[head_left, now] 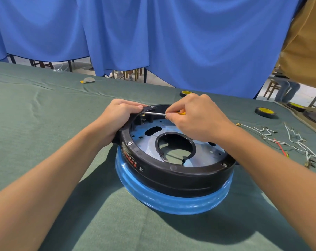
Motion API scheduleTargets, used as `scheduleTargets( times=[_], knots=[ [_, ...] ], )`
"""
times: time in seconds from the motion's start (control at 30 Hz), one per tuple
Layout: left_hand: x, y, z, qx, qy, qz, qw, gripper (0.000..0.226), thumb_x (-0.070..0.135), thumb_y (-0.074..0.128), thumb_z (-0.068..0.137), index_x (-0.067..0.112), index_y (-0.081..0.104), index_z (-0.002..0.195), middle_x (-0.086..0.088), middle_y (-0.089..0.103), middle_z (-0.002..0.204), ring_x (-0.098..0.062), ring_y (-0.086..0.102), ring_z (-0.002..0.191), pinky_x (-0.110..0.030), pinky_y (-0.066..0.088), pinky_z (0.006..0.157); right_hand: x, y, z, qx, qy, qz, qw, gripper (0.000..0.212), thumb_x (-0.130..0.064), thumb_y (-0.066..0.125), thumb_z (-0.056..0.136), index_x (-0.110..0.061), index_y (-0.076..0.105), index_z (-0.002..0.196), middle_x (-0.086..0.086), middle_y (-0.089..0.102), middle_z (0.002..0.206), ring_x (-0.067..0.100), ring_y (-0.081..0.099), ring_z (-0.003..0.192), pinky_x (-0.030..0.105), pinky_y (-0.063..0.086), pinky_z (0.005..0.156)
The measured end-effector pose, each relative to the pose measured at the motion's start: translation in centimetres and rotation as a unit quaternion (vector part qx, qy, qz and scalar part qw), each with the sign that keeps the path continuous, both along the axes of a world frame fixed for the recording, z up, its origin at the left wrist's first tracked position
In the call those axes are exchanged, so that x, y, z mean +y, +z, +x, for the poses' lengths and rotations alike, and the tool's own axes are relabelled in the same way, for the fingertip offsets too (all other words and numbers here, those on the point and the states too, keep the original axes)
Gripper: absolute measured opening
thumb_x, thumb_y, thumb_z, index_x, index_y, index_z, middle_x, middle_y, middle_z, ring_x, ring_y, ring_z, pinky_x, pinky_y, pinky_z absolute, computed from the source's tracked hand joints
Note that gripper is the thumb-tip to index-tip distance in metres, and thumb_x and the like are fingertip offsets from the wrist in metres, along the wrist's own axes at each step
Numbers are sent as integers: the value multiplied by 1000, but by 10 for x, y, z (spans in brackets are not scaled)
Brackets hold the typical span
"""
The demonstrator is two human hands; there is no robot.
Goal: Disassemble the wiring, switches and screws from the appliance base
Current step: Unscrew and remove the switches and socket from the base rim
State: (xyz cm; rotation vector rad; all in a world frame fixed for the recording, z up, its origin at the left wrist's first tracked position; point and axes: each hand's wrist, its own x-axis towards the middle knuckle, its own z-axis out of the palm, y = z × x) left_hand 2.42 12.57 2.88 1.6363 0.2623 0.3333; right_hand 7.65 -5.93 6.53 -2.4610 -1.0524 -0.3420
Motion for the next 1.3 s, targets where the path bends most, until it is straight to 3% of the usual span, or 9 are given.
scheduleTargets(
  times=[0.1, 0.33, 0.43, 0.6, 0.8, 0.97, 1.17, 1.23, 1.3],
  knots=[
    [0, 0, -1, 0, -1, -5, 1000, 26, 9, 51, 96, 15, 76, 95, -9, 76, 85, -22, 74, 74, -27, 58, 57, -4, -2, -2, 22, -8, 3, 1000, 24, -21, 55, 86, -26, 76, 76, -25, 53, 47, 16, 50, 59, 35, 50, 64],
    [-2, 1, -2, -4, 6, -7, 1000, 25, 8, 51, 96, 13, 75, 96, -9, 76, 81, -19, 73, 67, -23, 54, 50, 5, -4, -3, 9, 11, -8, 1000, 23, -21, 54, 88, -19, 76, 83, -1, 63, 61, 25, 55, 67, 42, 55, 67],
    [-2, 2, -2, -4, 7, -10, 1000, 26, 7, 50, 96, 12, 75, 96, -9, 76, 79, -19, 73, 66, -23, 54, 50, 4, -5, 0, 7, 20, -7, 1000, 24, -21, 54, 89, -14, 75, 84, 3, 54, 52, 20, 44, 55, 39, 51, 60],
    [-3, 2, 1, -3, 25, 3, 1000, 28, 5, 50, 95, 14, 76, 91, -11, 76, 82, -23, 74, 73, -31, 61, 63, 8, -7, 2, 32, 39, -10, 999, 26, -18, 54, 90, -7, 74, 79, 9, 46, 50, 14, 35, 48, 29, 36, 50],
    [0, 0, 3, 1, 36, 10, 999, 25, 6, 52, 94, 10, 75, 102, -12, 76, 90, -26, 74, 81, -34, 60, 71, 8, -7, 0, 57, 44, -7, 997, 25, -17, 53, 90, -4, 74, 82, 13, 49, 54, 13, 32, 48, 28, 37, 53],
    [2, -2, 3, 5, 37, 4, 999, 24, 9, 54, 94, 11, 75, 103, -11, 76, 91, -26, 73, 82, -37, 59, 75, 4, -9, -7, 39, 23, -29, 999, 38, -15, 52, 86, -20, 59, 49, -9, 41, 38, 19, 30, 48, 28, 33, 49],
    [1, -3, 4, -2, 37, 0, 999, 23, 8, 54, 93, 12, 76, 98, -9, 76, 86, -24, 74, 77, -33, 60, 69, 6, -11, -5, 33, 17, -42, 998, 41, -18, 51, 89, -24, 58, 50, -24, 46, 40, 16, 33, 49, 29, 33, 54],
    [1, -3, 4, -2, 37, 2, 999, 23, 8, 54, 93, 10, 76, 101, -10, 76, 87, -24, 74, 78, -34, 60, 70, 8, -11, -5, 34, 23, -35, 999, 34, -19, 52, 91, -27, 73, 64, -21, 48, 41, 14, 38, 51, 27, 36, 58],
    [2, -3, 4, -2, 35, -8, 999, 24, 6, 53, 93, 9, 75, 102, -11, 76, 89, -24, 74, 80, -33, 60, 70, 8, -11, -5, 31, 31, -36, 998, 28, -21, 52, 92, -26, 79, 86, -20, 68, 71, 13, 51, 62, 29, 45, 64]
  ],
)
